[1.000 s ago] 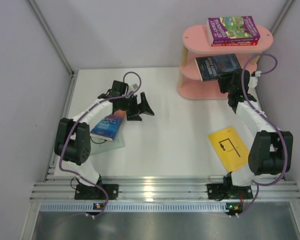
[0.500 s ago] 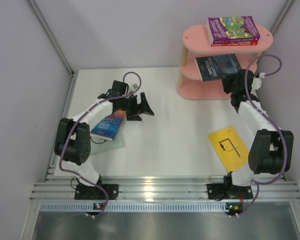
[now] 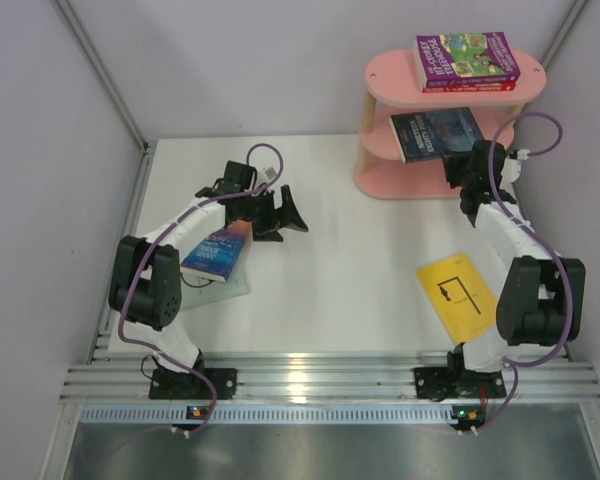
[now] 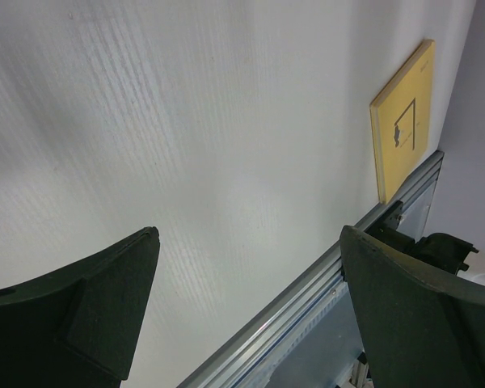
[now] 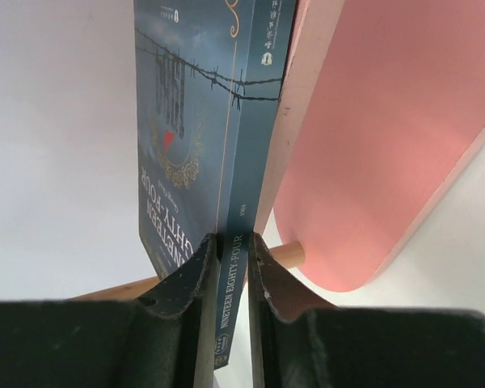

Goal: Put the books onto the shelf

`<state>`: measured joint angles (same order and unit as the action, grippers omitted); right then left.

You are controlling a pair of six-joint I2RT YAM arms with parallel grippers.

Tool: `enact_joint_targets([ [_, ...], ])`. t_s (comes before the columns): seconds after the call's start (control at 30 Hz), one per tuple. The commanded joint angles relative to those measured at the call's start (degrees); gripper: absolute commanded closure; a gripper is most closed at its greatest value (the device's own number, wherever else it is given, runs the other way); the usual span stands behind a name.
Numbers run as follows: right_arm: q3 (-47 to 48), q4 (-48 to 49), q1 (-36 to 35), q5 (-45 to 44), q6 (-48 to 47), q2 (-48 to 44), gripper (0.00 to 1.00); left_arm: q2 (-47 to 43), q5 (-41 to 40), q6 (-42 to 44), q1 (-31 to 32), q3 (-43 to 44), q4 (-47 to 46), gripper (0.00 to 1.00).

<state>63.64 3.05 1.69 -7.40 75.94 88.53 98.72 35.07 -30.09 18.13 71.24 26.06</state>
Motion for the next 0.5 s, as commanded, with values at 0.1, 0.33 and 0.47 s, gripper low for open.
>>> enact_joint_targets([
  [0.1,-1.93,7.66,0.15,-0.60,4.73,0.59,0.99,-3.35,0.53,0.47,0.41,1.09,-0.66,0.02],
  [0.33,-4.75,12.51,-3.08,-7.36,10.98,-1.43,1.00,-3.18,0.79,0.55,0.77,0.92,-0.84,0.02],
  [0.47,-3.96,13.65,-3.98,-11.05,13.18,-1.43,1.00,-3.09,0.88,0.73,0.77,1.00,-0.93,0.02],
])
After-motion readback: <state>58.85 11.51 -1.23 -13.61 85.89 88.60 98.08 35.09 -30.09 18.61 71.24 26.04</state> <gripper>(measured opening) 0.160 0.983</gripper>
